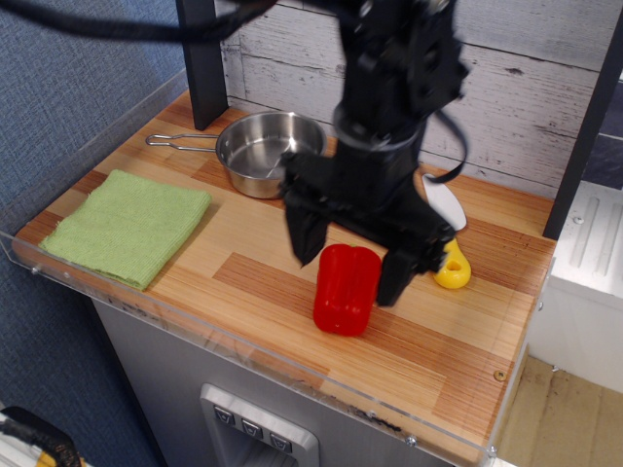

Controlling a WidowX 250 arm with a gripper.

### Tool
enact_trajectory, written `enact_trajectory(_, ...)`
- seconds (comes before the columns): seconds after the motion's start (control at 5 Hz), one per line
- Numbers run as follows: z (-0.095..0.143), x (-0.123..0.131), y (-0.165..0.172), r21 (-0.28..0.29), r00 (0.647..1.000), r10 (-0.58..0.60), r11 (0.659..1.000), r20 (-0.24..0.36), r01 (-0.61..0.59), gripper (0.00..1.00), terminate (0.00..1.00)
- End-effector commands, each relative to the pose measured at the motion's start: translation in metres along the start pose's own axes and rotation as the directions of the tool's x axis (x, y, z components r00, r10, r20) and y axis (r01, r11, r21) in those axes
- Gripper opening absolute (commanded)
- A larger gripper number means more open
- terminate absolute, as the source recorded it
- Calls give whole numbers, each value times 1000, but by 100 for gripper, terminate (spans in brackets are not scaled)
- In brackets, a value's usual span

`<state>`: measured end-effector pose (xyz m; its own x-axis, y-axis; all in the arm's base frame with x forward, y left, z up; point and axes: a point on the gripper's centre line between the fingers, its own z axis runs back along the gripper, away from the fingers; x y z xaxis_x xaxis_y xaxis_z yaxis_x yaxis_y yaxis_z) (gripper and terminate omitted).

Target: Place the red bell pepper inside the pan.

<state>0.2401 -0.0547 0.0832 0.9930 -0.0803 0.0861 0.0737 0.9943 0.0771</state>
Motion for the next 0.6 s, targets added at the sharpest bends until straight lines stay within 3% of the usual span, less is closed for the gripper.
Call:
enact_trajectory(0.0,-15,-4,17,-25,999,36,999,7,-36,100,0)
enact_trajectory(0.4,-31,9,17,-20,997,78,997,5,-78,100,0)
